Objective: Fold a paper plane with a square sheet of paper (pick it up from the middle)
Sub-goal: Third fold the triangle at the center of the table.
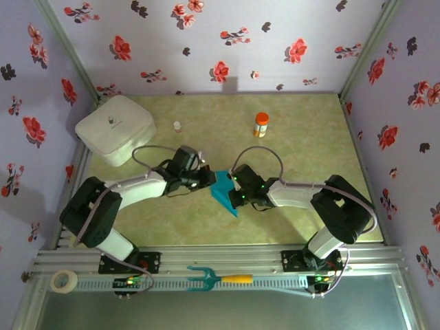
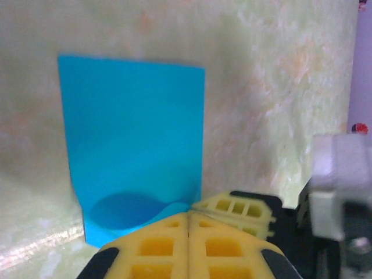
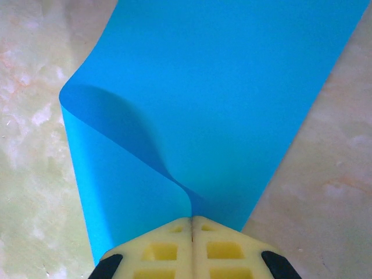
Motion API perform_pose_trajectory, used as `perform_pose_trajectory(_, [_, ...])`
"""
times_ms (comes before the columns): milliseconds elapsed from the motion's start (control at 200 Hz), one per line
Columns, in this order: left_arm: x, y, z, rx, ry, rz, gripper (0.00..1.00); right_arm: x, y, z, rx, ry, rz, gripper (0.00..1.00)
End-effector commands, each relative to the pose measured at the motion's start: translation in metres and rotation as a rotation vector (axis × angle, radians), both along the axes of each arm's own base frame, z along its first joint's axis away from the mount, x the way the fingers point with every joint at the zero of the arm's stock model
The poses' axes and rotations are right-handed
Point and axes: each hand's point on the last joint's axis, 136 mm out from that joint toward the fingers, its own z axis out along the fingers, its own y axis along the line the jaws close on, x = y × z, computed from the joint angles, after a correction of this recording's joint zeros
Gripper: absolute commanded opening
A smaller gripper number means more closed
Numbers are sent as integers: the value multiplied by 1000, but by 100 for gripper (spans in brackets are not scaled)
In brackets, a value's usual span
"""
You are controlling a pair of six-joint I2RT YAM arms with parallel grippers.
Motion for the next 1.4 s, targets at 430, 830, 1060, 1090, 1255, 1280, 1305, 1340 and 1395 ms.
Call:
perform_pose_trajectory(430, [-29, -33, -22, -173, 78, 8, 0, 0, -3, -5, 0, 18, -26, 0])
perform_pose_trajectory(830, [-35, -25, -55, -97, 133, 15, 0, 0, -3, -4, 0, 19, -26, 0])
perform_pose_trajectory(1060, [-41, -17, -75, -51, 169, 25, 0, 0, -2, -2, 5, 19, -21, 0])
perform_pose_trajectory(1090, [-41, -17, -76, -48, 170, 26, 0, 0, -1, -1, 9, 18, -21, 0])
perform_pose_trajectory(1255, [-42, -15, -78, -38, 172, 25, 0, 2, 3, 12, 39, 18, -34, 8])
perform_pose_trajectory(1280, [-42, -15, -79, -36, 174, 25, 0, 4, 3, 16, 50, 19, -45, 13])
perform_pose_trajectory(1305, [-42, -15, -79, -35, 174, 25, 0, 6, 2, 22, 63, 20, -60, 18])
perform_pose_trajectory(1340, [-42, -15, -79, -35, 174, 25, 0, 8, 0, 28, 82, 27, -85, 25])
perform_pose_trajectory(1395, [-42, -16, -79, -35, 175, 22, 0, 12, -4, 40, 124, 44, -127, 34])
